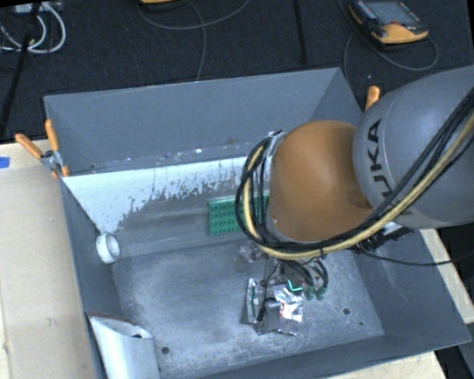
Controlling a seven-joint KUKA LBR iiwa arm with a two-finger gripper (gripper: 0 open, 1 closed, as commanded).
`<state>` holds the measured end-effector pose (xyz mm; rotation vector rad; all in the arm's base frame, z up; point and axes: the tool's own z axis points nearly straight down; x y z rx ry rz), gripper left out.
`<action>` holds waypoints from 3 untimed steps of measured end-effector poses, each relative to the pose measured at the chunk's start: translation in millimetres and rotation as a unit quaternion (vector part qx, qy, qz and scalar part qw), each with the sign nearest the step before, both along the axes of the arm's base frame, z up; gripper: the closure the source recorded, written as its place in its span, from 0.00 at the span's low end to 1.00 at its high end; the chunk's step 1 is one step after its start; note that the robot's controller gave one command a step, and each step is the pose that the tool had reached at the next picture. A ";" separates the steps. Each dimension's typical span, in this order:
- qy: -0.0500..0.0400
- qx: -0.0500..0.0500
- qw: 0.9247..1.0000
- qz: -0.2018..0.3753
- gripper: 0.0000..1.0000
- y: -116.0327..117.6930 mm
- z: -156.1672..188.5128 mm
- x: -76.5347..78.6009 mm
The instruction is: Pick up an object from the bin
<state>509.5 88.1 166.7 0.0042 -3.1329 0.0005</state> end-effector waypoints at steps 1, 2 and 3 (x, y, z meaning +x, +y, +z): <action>0.000 0.000 0.996 0.087 0.00 -44.6 -100.8 4.9; -0.006 0.001 0.973 0.230 0.00 -38.3 -66.2 -35.6; -0.005 0.002 0.903 0.431 0.00 -43.3 -57.5 -8.3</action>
Offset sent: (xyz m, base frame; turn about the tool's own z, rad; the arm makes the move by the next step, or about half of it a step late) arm 0.0067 -0.0435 -0.0967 -0.1759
